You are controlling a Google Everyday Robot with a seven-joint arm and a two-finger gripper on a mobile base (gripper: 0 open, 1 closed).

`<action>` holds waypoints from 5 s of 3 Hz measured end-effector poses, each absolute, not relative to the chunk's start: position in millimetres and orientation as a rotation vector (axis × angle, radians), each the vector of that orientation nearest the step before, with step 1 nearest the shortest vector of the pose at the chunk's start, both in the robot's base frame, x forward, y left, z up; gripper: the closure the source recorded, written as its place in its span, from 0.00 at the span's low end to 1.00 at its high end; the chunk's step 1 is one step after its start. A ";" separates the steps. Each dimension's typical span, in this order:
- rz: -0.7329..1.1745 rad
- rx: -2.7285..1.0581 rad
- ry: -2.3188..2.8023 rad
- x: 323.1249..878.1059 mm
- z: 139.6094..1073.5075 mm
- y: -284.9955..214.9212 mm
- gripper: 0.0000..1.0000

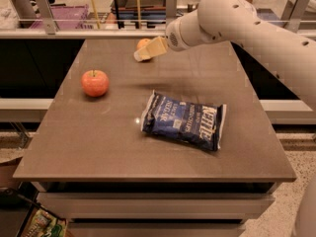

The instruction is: Pick orange

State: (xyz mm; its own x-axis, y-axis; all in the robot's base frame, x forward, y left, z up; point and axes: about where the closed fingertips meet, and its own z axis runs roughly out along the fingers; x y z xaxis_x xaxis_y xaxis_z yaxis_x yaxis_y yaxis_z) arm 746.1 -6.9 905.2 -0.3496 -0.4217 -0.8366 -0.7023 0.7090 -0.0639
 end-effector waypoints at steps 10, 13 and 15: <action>0.549 -1.007 1.886 835.2 845.9 32.9 0.41; 0.560 -1.017 1.890 834.7 839.2 41.3 1.00; 0.561 -1.018 1.890 834.6 840.0 41.3 1.00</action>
Offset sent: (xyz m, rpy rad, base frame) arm 0.0404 -0.0023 -0.0172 0.1113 -0.0907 0.1091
